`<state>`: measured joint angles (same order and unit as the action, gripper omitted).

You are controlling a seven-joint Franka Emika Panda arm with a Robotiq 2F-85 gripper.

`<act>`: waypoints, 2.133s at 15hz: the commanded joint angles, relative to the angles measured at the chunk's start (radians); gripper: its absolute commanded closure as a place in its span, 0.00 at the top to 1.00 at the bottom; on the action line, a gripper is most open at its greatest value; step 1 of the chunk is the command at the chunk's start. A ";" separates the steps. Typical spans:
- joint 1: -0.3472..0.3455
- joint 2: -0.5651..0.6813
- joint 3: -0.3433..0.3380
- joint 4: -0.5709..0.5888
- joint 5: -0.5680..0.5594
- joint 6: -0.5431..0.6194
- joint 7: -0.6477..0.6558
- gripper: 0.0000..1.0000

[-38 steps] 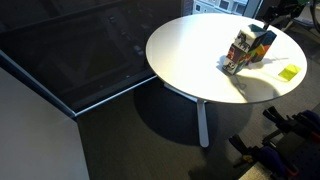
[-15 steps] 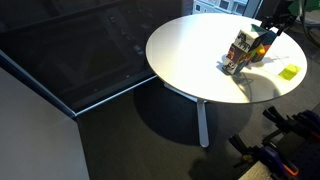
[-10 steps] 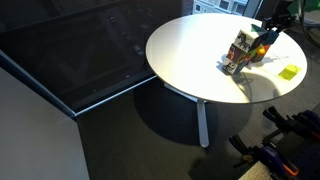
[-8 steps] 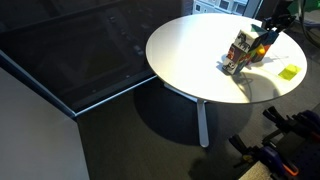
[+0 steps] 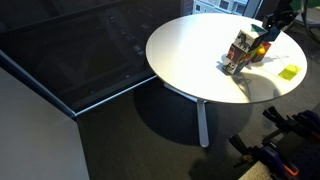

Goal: Remove the blue block from the orange block top and put it on the block with an image of a green triangle

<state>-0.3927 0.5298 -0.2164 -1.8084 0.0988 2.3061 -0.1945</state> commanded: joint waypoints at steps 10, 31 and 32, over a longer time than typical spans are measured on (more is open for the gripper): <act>0.020 -0.186 -0.031 -0.176 -0.128 -0.026 -0.017 0.29; 0.076 -0.457 -0.022 -0.600 -0.199 0.133 -0.181 0.29; 0.085 -0.460 -0.020 -0.611 -0.197 0.145 -0.177 0.29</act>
<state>-0.3306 0.1123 -0.2381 -2.3645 -0.0868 2.4119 -0.3603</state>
